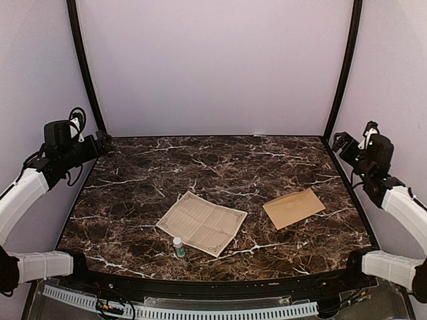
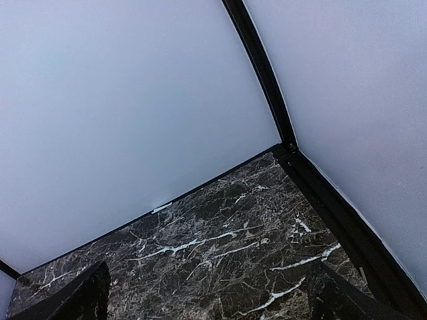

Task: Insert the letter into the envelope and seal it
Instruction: Pick up the letter from the center of the board.

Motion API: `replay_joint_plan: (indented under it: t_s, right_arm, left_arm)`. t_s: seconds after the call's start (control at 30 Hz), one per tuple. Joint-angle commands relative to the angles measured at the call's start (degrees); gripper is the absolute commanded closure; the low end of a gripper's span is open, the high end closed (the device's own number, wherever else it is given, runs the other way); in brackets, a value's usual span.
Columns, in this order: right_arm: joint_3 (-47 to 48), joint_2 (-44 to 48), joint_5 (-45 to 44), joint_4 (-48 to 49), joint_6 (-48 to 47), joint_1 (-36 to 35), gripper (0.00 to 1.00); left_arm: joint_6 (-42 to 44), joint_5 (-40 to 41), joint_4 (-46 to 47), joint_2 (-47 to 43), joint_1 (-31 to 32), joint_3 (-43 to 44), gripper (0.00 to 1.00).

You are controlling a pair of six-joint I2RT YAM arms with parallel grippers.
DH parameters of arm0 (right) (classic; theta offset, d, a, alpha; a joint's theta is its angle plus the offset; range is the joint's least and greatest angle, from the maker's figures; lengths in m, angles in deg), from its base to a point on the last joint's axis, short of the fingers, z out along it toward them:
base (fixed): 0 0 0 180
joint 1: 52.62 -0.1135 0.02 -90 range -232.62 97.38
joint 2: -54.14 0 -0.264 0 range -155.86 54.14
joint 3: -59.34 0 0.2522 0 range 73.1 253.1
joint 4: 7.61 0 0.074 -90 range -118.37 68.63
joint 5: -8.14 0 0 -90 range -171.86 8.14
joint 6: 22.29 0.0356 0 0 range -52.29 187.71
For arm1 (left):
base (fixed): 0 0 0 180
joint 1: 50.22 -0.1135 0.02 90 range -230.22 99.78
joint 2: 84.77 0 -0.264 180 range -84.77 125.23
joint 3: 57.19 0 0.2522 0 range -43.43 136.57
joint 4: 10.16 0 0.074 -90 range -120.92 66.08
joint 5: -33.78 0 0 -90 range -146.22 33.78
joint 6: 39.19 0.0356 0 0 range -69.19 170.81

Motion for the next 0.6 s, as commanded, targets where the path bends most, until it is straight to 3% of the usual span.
replay_joint_plan:
  t_s: [0.0, 0.3, 0.57]
  right_arm:
    - [1.9, -2.4, 4.5, 1.7, -0.4, 0.2, 0.01]
    - [3.9, -5.7, 3.9, -0.5, -0.8, 0.2, 0.01]
    - [3.9, -5.3, 9.8, -0.4, -2.9, 0.0, 0.01]
  left_arm:
    - [-0.2, -1.5, -0.3, 1.2, -0.4, 0.9, 0.01]
    - [0.7, -0.7, 0.3, 0.2, -0.3, 0.0, 0.01]
    - [2.4, -4.2, 1.3, 0.0, -0.3, -0.8, 0.01]
